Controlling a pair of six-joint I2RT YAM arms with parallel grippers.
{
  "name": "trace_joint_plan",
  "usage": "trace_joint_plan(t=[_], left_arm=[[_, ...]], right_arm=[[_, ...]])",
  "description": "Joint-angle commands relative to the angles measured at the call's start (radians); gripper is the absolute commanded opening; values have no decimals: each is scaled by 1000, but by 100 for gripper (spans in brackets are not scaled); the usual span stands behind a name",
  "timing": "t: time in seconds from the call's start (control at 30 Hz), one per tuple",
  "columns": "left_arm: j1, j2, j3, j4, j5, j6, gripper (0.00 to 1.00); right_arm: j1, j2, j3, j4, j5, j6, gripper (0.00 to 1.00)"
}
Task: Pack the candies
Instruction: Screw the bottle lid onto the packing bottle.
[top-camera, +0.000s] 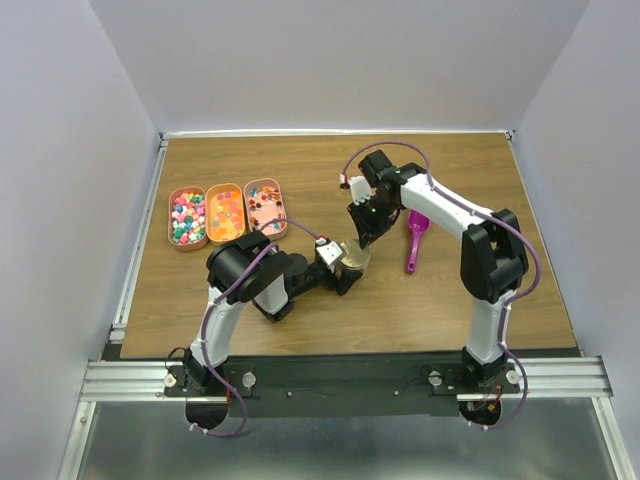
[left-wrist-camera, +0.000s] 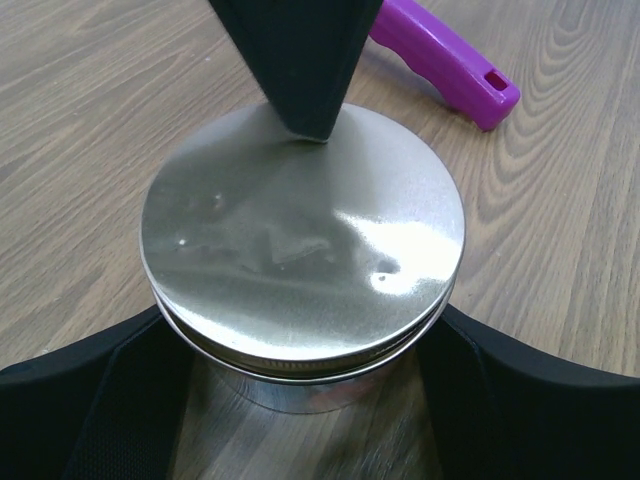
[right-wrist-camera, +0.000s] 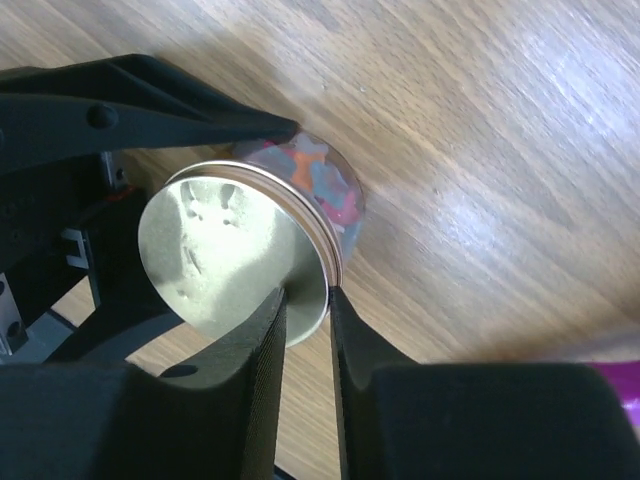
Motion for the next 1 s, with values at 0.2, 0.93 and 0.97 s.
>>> trace_joint_plan(t=[0.2, 0.93, 0.97], left_arm=[[0, 54, -29, 459, -7, -25, 74], [0, 59, -40, 484, 10, -32, 74], [0, 59, -40, 484, 11, -32, 74]], right_arm=[[90, -109, -256, 64, 65, 239, 10], [15, -126, -59, 55, 30, 30, 60], [15, -106, -45, 54, 13, 12, 61]])
